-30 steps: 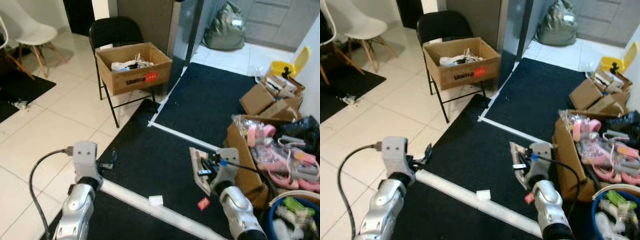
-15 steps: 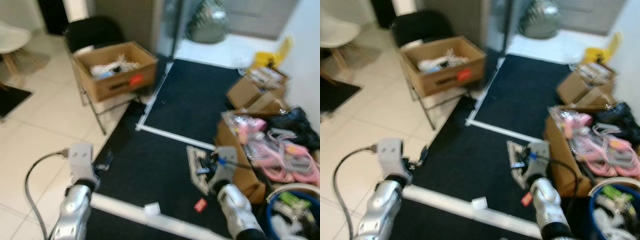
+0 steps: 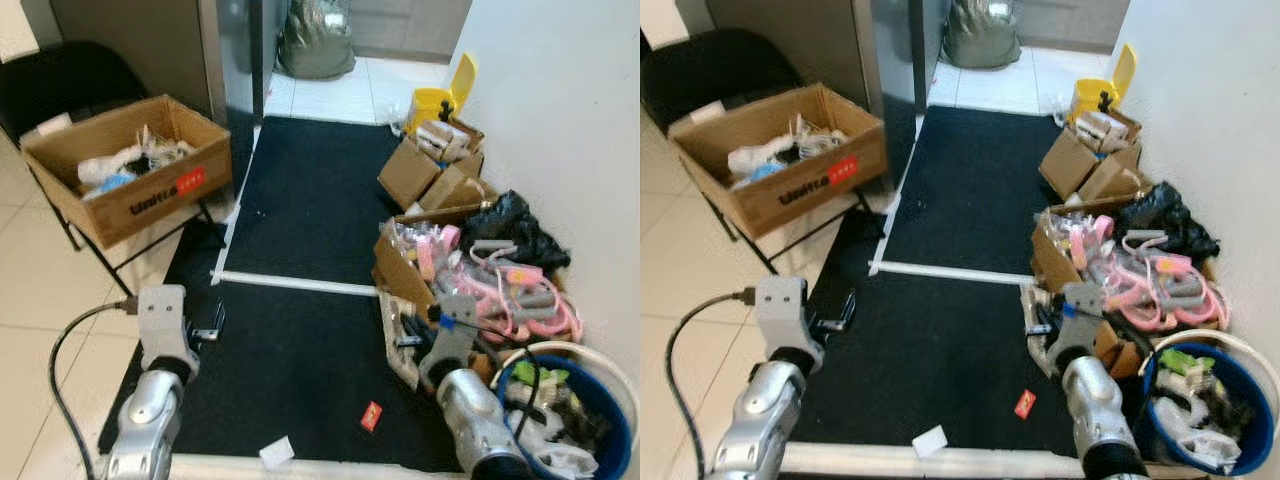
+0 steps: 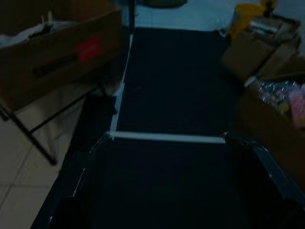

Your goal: Picking trash to rubbish bin

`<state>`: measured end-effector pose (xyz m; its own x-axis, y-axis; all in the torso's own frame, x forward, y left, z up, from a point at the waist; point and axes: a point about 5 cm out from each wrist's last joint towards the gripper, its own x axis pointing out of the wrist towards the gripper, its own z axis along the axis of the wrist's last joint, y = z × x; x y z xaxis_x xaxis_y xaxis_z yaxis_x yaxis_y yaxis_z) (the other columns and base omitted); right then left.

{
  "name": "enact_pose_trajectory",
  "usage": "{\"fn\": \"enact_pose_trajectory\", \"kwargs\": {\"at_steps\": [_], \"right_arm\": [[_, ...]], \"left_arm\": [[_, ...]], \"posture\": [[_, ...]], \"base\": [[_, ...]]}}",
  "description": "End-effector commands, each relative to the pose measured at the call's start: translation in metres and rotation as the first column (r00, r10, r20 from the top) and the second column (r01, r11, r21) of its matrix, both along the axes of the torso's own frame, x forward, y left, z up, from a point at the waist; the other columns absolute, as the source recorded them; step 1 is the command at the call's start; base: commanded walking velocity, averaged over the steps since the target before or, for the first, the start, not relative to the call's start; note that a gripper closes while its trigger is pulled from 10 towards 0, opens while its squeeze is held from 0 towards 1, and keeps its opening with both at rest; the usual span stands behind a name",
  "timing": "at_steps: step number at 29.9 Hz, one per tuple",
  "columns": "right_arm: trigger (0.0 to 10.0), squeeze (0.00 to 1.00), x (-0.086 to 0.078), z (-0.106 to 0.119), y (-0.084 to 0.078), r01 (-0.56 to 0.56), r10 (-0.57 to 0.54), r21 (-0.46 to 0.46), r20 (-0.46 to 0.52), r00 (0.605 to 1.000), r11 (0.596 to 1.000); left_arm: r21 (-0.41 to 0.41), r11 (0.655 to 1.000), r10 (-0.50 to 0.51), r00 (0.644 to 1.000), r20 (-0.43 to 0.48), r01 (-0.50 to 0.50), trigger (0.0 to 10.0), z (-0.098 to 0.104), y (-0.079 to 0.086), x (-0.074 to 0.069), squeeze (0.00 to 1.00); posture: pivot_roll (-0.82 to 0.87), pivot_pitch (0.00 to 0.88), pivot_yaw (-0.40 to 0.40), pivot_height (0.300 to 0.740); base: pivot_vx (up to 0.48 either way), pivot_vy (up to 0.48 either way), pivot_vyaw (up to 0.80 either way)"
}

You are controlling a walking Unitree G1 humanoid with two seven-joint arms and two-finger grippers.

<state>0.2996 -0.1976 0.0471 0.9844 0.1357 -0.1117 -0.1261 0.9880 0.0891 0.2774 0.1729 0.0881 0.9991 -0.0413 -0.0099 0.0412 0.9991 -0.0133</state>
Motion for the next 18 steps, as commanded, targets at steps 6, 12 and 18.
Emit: {"fn": "enact_pose_trajectory", "kwargs": {"at_steps": [6,12,18], "right_arm": [[10.0,0.00,-0.0008,-0.0038,0.0051,-0.005,0.005,0.005,-0.016,1.000,1.000],[10.0,0.00,-0.0013,-0.0048,0.0049,0.001,-0.001,0.007,-0.020,1.000,1.000],[10.0,0.00,-0.0021,-0.0058,0.0042,0.009,-0.009,0.008,-0.024,1.000,1.000]], "left_arm": [[-0.001,1.000,0.021,0.999,-0.026,-0.021,10.0,-0.0052,0.0056,-0.0046,0.00],[0.001,1.000,0.021,0.999,-0.026,-0.021,10.0,-0.0050,0.0065,-0.0050,0.00],[0.004,1.000,0.019,0.999,-0.028,-0.019,10.0,-0.0049,0.0073,-0.0053,0.00]], "posture": [[0.04,0.120,-0.036,0.740],[0.05,0.120,-0.034,0.740],[0.05,0.122,-0.032,0.740]], "base": [[0.358,0.000,0.00],[0.360,0.000,0.00],[0.359,0.000,0.00]]}}
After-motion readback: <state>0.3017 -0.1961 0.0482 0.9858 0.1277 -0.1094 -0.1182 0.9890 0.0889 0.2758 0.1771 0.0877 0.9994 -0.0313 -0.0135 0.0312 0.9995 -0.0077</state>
